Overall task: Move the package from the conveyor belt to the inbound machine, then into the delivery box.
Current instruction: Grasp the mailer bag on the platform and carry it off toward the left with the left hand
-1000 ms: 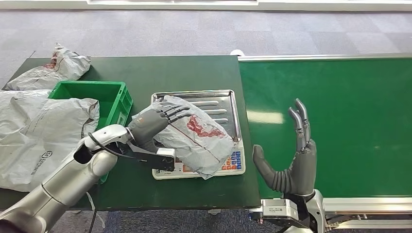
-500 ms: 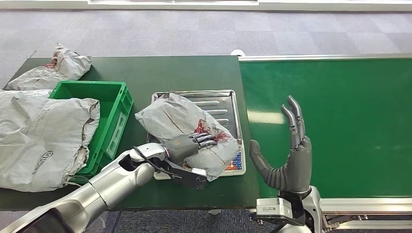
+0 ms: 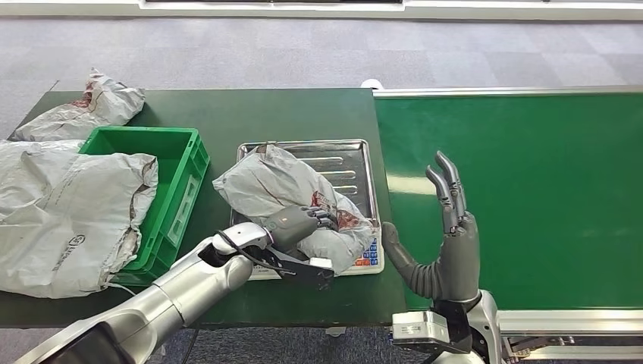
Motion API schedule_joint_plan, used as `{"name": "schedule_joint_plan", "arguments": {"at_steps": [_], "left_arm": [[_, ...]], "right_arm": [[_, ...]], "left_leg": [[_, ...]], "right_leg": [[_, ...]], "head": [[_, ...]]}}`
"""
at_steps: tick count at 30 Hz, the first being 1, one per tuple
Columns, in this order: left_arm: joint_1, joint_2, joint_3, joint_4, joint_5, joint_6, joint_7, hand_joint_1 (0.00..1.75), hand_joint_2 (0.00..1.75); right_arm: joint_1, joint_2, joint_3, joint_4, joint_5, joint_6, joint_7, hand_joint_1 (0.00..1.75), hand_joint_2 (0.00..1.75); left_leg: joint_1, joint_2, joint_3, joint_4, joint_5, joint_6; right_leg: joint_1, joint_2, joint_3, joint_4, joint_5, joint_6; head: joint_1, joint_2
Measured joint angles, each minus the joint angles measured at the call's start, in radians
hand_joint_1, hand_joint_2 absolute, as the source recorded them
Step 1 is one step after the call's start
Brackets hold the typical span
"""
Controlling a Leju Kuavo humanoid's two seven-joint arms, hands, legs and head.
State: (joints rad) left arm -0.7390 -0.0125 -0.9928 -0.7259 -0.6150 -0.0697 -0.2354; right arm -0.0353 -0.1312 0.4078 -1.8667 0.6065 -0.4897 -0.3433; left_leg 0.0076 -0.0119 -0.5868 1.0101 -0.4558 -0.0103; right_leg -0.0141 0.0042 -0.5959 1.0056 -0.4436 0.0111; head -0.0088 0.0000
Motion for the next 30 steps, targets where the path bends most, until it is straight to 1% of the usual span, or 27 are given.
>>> {"name": "schedule_joint_plan", "arguments": {"at_steps": [5,13,16,21,25,27,30], "left_arm": [[0.009,0.014,0.043,-0.04,-0.009,-0.006,0.012,1.75,1.75],[0.023,0.027,0.067,-0.07,-0.011,-0.006,0.014,1.75,1.75],[0.031,0.041,0.081,-0.095,-0.011,-0.007,0.015,1.75,1.75],[0.067,0.1,0.127,-0.205,0.0,-0.032,0.015,1.75,1.75],[0.113,0.158,0.177,-0.342,0.021,-0.04,0.014,1.75,1.75],[0.129,0.19,0.208,-0.417,0.028,-0.032,0.013,1.75,1.75],[0.142,0.247,0.258,-0.529,0.005,0.028,0.011,1.75,1.75]], "right_arm": [[0.002,0.001,0.0,-0.002,-0.001,0.008,-0.001,0.0,1.75],[0.002,0.001,0.0,-0.006,0.0,0.009,-0.001,0.0,1.75],[0.006,0.001,0.0,-0.008,0.005,0.01,-0.001,0.0,1.75],[0.02,0.001,0.0,-0.016,0.011,0.004,0.001,0.0,1.75],[0.035,-0.001,-0.002,-0.026,0.011,-0.009,0.002,0.0,1.75],[0.049,-0.002,-0.004,-0.032,0.012,-0.011,0.002,0.0,1.75],[0.067,-0.007,-0.01,-0.037,0.011,-0.018,0.0,0.0,1.75]], "left_leg": [[0.0,0.0,0.0,0.0,0.0,0.0],[0.0,0.0,0.0,0.0,0.0,0.0],[0.0,0.0,0.0,0.0,0.0,0.0],[0.0,0.002,-0.001,0.0,0.0,0.0],[0.0,0.002,-0.002,0.0,0.0,-0.001],[0.001,0.002,-0.003,0.0,0.0,-0.001],[0.001,0.002,-0.003,0.0,0.0,-0.001]], "right_leg": [[0.001,0.001,-0.001,0.0,0.0,0.0],[0.002,0.0,-0.001,0.0,0.0,-0.001],[0.002,0.0,-0.001,0.0,0.0,-0.001],[0.002,0.001,-0.002,0.0,0.0,-0.001],[0.002,0.002,-0.003,0.0,-0.001,-0.001],[0.002,0.002,-0.004,0.0,-0.001,-0.001],[0.002,0.002,-0.005,0.0,-0.001,-0.001]], "head": [[0.0,0.0],[0.0,0.0],[0.0,0.0],[0.0,0.0],[0.0,0.0],[0.0,0.0],[0.0,0.0]]}}
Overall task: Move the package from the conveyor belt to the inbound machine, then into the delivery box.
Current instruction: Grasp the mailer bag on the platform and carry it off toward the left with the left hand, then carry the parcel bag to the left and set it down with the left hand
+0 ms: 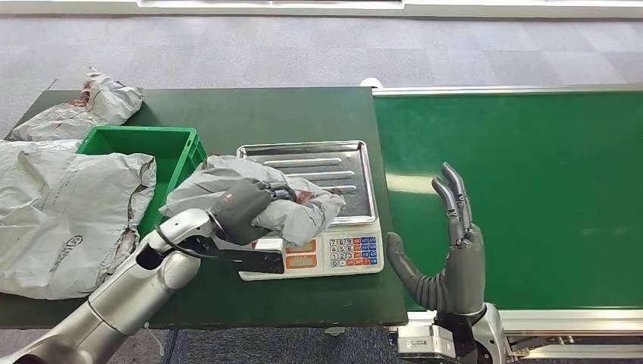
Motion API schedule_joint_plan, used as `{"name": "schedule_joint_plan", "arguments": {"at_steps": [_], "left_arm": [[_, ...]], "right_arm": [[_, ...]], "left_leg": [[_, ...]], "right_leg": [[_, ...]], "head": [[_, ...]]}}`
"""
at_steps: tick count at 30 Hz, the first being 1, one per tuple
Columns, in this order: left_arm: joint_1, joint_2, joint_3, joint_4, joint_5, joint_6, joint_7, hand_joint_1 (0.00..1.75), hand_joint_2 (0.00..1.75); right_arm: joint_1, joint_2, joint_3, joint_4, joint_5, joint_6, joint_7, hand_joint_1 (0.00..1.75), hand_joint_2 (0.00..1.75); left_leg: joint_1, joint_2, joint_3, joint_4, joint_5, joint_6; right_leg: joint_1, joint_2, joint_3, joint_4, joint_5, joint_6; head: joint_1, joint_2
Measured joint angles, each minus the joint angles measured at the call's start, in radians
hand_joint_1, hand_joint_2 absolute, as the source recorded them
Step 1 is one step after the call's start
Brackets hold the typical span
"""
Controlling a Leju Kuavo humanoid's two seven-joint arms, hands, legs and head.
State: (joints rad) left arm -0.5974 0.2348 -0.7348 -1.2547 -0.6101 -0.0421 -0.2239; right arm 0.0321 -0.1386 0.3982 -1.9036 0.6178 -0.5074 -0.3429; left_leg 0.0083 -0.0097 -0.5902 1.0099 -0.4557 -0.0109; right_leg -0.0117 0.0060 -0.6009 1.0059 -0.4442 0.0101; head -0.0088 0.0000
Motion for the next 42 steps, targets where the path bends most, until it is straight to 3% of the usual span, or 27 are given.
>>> {"name": "schedule_joint_plan", "arguments": {"at_steps": [4,10,14,24,28,33,42], "left_arm": [[0.004,0.071,0.072,-0.138,-0.091,0.102,0.006,1.75,1.75],[-0.009,0.161,0.19,-0.28,-0.314,0.331,0.034,1.75,1.75],[-0.048,0.213,0.307,-0.319,-0.325,0.374,0.022,1.75,1.75],[-0.063,0.295,0.463,-0.337,-0.422,0.511,0.057,1.75,1.75],[-0.033,0.307,0.56,-0.282,-0.487,0.528,0.117,1.75,1.75],[0.015,0.307,0.661,-0.112,-0.501,0.508,0.178,1.75,1.75],[0.13,0.285,0.759,0.149,-0.52,0.505,0.222,1.75,1.75]], "right_arm": [[0.016,-0.01,-0.002,-0.002,-0.006,-0.01,-0.008,0.0,1.75],[0.026,-0.016,-0.002,-0.002,-0.008,-0.021,-0.01,0.0,1.75],[0.034,-0.017,-0.002,-0.002,-0.009,-0.027,-0.01,0.0,1.75],[0.068,-0.016,-0.002,-0.011,0.028,-0.016,0.008,0.0,1.75],[0.106,-0.016,-0.003,-0.034,0.057,-0.016,0.023,0.0,1.75],[0.135,-0.015,-0.014,-0.056,0.07,-0.015,0.037,0.0,1.75],[0.122,-0.02,-0.016,-0.057,0.036,-0.018,0.037,0.0,1.75]], "left_leg": [[0.0,0.0,0.0,0.0,0.0,0.0],[0.001,0.001,0.0,0.0,0.0,0.0],[0.001,0.002,0.0,0.0,0.0,-0.001],[0.001,0.002,0.0,0.0,0.001,-0.001],[0.001,0.002,0.0,0.0,0.0,-0.002],[0.001,0.004,0.0,0.0,0.0,-0.002],[0.001,0.004,0.0,0.0,0.0,-0.003]], "right_leg": [[0.0,0.0,0.0,0.0,0.0,0.0],[0.0,0.001,-0.001,0.0,0.0,0.0],[0.001,0.001,-0.001,0.0,0.0,0.0],[0.001,0.001,-0.001,0.001,0.0,-0.001],[0.001,0.001,-0.002,0.001,-0.001,-0.002],[0.001,0.002,-0.002,0.001,-0.001,-0.003],[0.001,0.004,-0.002,0.001,-0.001,-0.003]], "head": [[0.0,0.0],[0.0,0.0],[0.0,0.0],[0.0,0.0],[0.0,0.0],[0.0,0.0],[0.0,0.0]]}}
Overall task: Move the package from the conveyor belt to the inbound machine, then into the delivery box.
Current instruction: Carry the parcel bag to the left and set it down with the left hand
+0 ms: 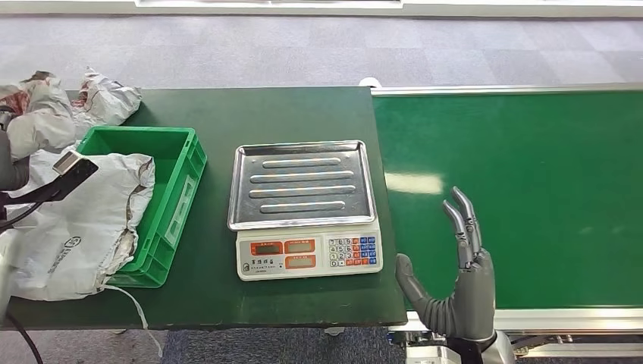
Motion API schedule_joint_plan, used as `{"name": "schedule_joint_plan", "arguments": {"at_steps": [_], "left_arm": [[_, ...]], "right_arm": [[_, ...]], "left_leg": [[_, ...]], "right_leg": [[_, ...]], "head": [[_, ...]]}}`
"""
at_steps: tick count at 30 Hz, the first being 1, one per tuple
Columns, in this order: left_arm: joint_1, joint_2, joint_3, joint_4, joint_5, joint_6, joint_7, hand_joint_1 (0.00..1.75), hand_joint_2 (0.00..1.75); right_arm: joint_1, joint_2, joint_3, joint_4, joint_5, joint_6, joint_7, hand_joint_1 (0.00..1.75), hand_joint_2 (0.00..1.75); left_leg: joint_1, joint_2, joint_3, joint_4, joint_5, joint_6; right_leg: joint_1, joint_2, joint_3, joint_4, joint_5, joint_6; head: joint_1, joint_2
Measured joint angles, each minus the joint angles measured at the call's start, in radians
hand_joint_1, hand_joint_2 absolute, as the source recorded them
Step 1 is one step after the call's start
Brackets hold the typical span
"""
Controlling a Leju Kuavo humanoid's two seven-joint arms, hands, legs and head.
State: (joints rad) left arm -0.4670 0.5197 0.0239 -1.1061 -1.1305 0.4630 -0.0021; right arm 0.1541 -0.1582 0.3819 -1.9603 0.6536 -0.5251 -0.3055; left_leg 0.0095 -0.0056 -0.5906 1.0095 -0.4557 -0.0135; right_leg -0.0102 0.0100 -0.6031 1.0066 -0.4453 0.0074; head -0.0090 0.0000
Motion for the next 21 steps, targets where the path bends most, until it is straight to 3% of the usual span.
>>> {"name": "schedule_joint_plan", "arguments": {"at_steps": [4,5,8,9,12,21], "left_arm": [[0.02,-0.004,0.019,0.064,-0.001,-0.003,0.001,1.75,1.75],[0.023,-0.005,0.023,0.075,-0.002,-0.006,0.002,1.64,1.75],[0.034,-0.01,0.031,0.099,-0.003,-0.018,0.01,0.41,1.75],[0.039,-0.013,0.033,0.105,-0.004,-0.02,0.012,0.07,1.31],[0.053,-0.017,0.038,0.12,-0.005,-0.02,0.017,0.0,0.0],[0.06,-0.02,0.059,0.103,0.005,-0.012,0.012,0.0,0.0]], "right_arm": [[-0.004,-0.004,0.0,0.0,-0.004,-0.001,0.0,0.0,1.75],[-0.006,-0.005,0.0,0.0,-0.005,-0.001,0.0,0.0,1.75],[-0.015,-0.007,0.0,0.002,-0.005,-0.001,0.0,0.0,1.75],[-0.019,-0.008,0.0,0.002,-0.006,-0.001,0.0,0.0,1.75],[-0.029,-0.012,0.0,0.004,-0.006,-0.001,0.0,0.0,1.75],[-0.058,-0.015,0.001,0.013,0.003,-0.007,0.013,0.0,1.75]], "left_leg": [[0.0,-0.001,-0.001,0.0,0.0,0.0],[0.0,-0.001,-0.001,0.0,0.0,0.0],[0.0,-0.001,-0.001,0.0,-0.001,-0.001],[0.0,0.0,-0.001,0.0,-0.001,-0.001],[0.0,0.0,-0.001,0.0,-0.001,-0.001],[0.0,-0.001,-0.001,0.0,-0.001,-0.001]], "right_leg": [[0.0,0.0,0.0,0.0,0.0,0.0],[0.0,0.0,0.0,0.0,0.0,0.0],[0.0,0.0,0.0,0.0,0.0,0.0],[0.0,0.0,-0.001,0.0,0.0,0.0],[0.0,0.0,-0.001,0.0,0.0,0.0],[0.0,0.0,-0.001,0.0,0.0,0.0]], "head": [[0.0,0.0],[0.0,0.0],[0.0,0.0],[0.0,0.0],[0.0,0.0],[0.0,0.0]]}}
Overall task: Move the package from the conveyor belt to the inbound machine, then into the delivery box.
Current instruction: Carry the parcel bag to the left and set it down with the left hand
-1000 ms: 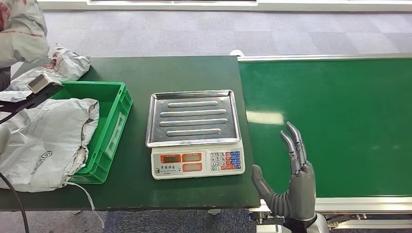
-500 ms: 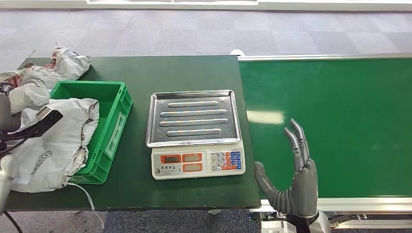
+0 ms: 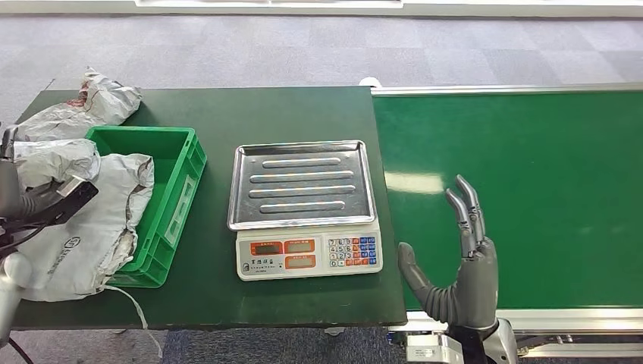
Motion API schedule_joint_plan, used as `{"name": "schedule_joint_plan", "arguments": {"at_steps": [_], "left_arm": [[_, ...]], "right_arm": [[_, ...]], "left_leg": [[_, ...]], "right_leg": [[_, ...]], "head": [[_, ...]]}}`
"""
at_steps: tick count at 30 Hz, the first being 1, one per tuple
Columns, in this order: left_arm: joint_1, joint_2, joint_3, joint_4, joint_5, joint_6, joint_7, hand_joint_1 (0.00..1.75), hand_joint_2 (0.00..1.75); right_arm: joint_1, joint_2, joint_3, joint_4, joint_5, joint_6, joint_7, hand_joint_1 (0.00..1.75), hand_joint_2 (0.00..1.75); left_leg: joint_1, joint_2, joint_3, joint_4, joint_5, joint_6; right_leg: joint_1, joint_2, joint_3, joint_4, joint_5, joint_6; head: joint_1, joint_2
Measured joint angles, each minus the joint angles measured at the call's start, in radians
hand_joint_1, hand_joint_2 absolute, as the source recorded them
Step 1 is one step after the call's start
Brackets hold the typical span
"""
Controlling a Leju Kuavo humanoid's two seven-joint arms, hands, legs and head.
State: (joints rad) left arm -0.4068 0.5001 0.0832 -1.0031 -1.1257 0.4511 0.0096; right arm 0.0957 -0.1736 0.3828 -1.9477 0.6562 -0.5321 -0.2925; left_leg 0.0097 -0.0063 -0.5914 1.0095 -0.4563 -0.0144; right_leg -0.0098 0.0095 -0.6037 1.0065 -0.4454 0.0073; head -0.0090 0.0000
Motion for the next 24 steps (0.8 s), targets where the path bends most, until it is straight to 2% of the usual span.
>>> {"name": "schedule_joint_plan", "arguments": {"at_steps": [7,12,16,24], "left_arm": [[0.01,0.004,0.027,-0.102,0.072,0.021,-0.026,0.0,0.0],[0.062,0.0,0.079,-0.258,0.323,0.053,-0.084,0.0,0.0],[0.105,-0.016,0.108,-0.403,0.486,0.032,-0.095,0.0,0.0],[0.134,-0.041,0.121,-0.537,0.527,0.021,-0.103,0.0,0.0]], "right_arm": [[-0.005,0.0,0.0,0.002,0.002,-0.012,0.004,0.0,1.75],[-0.003,0.0,0.0,0.004,0.003,-0.02,0.004,0.0,1.75],[0.004,0.0,0.0,0.004,0.012,-0.026,0.004,0.0,1.75],[0.011,0.0,0.0,0.004,0.016,-0.026,0.005,0.0,1.75]], "left_leg": [[0.0,0.0,0.0,0.0,0.0,0.0],[0.0,0.001,0.0,0.0,-0.001,-0.001],[0.0,0.0,0.0,0.0,-0.001,-0.001],[0.0,0.0,0.0,0.0,-0.001,-0.001]], "right_leg": [[0.0,0.0,0.0,0.0,0.0,0.0],[0.0,0.0,-0.001,0.0,0.0,0.0],[0.0,0.0,0.0,0.0,-0.001,-0.001],[0.0,0.0,0.0,0.0,-0.001,-0.001]], "head": [[0.0,0.0],[0.0,0.0],[0.0,0.0],[0.0,0.0]]}}
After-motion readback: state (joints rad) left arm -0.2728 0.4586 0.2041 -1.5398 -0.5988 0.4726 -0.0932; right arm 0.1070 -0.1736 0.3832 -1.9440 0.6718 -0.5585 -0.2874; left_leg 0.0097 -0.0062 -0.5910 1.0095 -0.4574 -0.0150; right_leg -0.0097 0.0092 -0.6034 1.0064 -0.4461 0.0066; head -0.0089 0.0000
